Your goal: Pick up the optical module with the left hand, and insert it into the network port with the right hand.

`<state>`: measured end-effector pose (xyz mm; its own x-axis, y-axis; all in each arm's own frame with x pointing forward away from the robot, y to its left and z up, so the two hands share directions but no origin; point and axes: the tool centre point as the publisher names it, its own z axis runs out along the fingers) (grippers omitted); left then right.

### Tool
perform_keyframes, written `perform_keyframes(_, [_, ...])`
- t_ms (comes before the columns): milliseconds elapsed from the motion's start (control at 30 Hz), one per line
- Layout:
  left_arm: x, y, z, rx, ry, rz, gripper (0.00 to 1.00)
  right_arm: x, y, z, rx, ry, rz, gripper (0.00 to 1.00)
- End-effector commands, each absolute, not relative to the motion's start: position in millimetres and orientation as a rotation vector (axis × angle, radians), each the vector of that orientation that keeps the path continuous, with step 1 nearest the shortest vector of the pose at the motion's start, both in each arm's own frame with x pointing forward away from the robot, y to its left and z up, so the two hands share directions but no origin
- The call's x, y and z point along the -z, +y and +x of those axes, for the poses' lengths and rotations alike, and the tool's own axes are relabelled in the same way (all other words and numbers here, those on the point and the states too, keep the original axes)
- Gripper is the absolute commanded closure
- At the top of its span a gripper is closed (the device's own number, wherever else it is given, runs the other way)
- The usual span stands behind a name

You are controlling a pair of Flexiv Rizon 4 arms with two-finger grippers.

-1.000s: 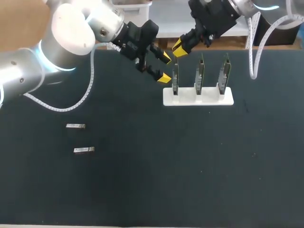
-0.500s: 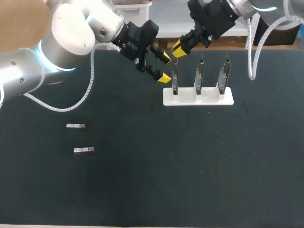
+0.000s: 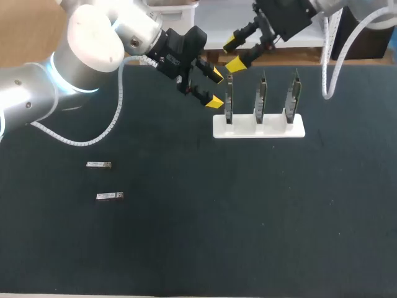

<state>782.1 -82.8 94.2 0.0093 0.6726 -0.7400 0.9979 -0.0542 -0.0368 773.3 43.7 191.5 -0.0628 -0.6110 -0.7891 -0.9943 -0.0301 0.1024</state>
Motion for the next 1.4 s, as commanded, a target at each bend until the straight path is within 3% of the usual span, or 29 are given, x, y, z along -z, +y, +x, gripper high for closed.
perform_keyframes(33, [-95, -84, 784, 0.826, 1.716, 1.783, 0.0, -190, 41, 778, -0.947, 1.722, -1.685, 1.0])
perform_keyframes(1400, [-95, -84, 784, 0.826, 1.716, 1.783, 0.0, -142, 45, 785, -0.869, 1.85, -1.678, 1.0])
